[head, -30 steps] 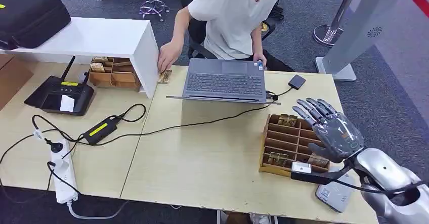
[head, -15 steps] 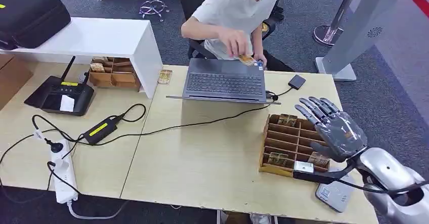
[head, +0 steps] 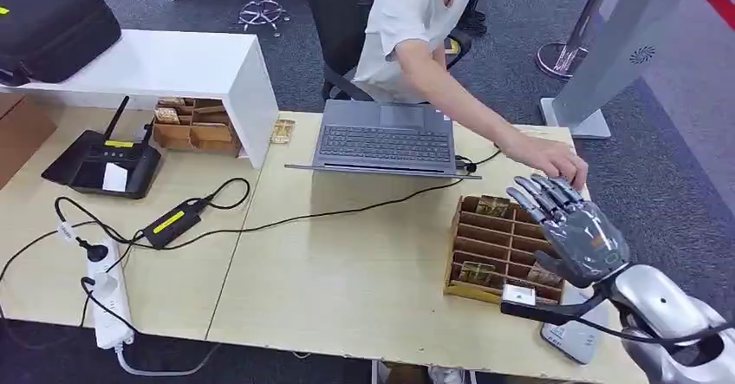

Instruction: Pass the card to the sensor for recognition and then transmit it.

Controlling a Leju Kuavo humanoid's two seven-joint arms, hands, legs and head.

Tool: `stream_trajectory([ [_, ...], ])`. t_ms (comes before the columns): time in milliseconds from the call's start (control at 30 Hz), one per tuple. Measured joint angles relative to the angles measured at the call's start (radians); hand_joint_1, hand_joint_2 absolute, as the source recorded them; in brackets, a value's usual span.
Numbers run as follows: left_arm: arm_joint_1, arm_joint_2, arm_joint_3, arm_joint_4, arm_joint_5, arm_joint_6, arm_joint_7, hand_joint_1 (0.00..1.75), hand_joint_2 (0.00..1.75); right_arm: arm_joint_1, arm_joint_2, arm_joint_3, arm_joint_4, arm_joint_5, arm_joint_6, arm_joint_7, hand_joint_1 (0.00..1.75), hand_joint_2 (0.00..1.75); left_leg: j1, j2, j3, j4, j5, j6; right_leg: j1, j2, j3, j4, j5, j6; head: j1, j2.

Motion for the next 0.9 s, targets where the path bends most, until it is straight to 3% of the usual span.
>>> stream_trajectory([
  [133,-0.005,-0.001,0.000,0.000,0.005,-0.038,0.019,0.00,1.75,0.003,0.000,-0.010,-0.005,0.002,0.002,-0.010,0.00,1.75,0.000,0.001,0.000,0.000,0.000,0.000,0.000,0.001,0.000,0.000,0.000,0.000,0.000,0.000],
  [900,-0.008,-0.009,0.000,0.000,0.003,-0.051,0.035,0.00,1.75,0.007,0.011,-0.017,-0.005,0.014,-0.008,-0.020,0.00,1.75,0.000,0.000,0.000,0.000,0.000,0.000,0.000,0.001,0.000,0.000,0.000,0.000,0.000,0.000],
])
